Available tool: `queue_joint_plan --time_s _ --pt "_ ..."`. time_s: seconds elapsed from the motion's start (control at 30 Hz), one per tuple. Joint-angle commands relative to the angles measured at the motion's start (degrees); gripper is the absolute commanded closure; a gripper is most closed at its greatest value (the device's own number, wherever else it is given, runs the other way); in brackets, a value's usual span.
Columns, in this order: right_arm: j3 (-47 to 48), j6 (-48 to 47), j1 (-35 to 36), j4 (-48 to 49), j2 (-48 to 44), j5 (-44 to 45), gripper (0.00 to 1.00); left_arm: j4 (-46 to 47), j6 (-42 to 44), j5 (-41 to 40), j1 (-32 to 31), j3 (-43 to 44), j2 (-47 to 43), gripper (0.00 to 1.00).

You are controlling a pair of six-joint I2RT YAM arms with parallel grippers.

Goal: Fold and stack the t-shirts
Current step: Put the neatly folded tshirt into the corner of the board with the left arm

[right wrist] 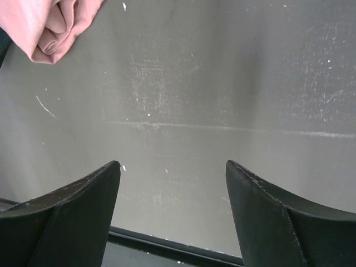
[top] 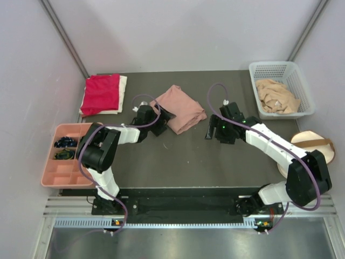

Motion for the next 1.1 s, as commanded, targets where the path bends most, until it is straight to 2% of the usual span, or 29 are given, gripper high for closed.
queue_joint_plan --time_s 0.0,0.2,0.23,0.27,0.33,0.4,0.6,0.67,0.83,1.07 --pt "1.7 0.1 0.7 -1.1 -2.6 0.8 0.24 4.9 -6.5 -2.6 0.0 -1.4 6.1 0.01" --pt "2.0 0.2 0.6 -2.3 -3.6 1.3 0.24 8.3 -10.9 -1.9 -0.9 0.0 12.4 0.01" --pt "2.0 0.1 0.6 -2.6 -4.0 1.4 0.24 8.9 -11.6 -1.9 -1.0 0.0 12.8 0.06" --pt "2.0 0.1 0.6 -2.6 -4.1 1.4 0.23 9.2 -11.9 -1.7 -1.1 -0.2 13.3 0.25" --pt "2.0 0.1 0.6 -3.0 -4.4 1.4 0.23 9.1 -11.5 -1.2 -1.1 -0.3 13.4 0.53" --pt "1.9 0.2 0.6 -3.0 -4.8 1.4 0.23 7.3 -10.8 -1.2 -1.2 -0.1 12.6 1.0" --pt "1.3 0.7 0.6 -2.8 -5.6 1.4 0.23 -5.7 0.4 4.6 -1.3 4.3 10.0 1.0" --pt "1.4 0.7 0.6 -3.0 -5.8 1.4 0.23 -14.1 7.1 6.4 -1.2 6.8 8.4 1.0" --pt "1.6 0.5 0.6 -3.5 -6.5 2.9 0.23 -27.0 23.0 11.0 -1.2 10.1 4.8 1.0" --pt "1.9 0.5 0.6 -3.6 -6.4 2.8 0.23 -47.3 43.9 17.7 -1.3 16.7 5.0 1.0"
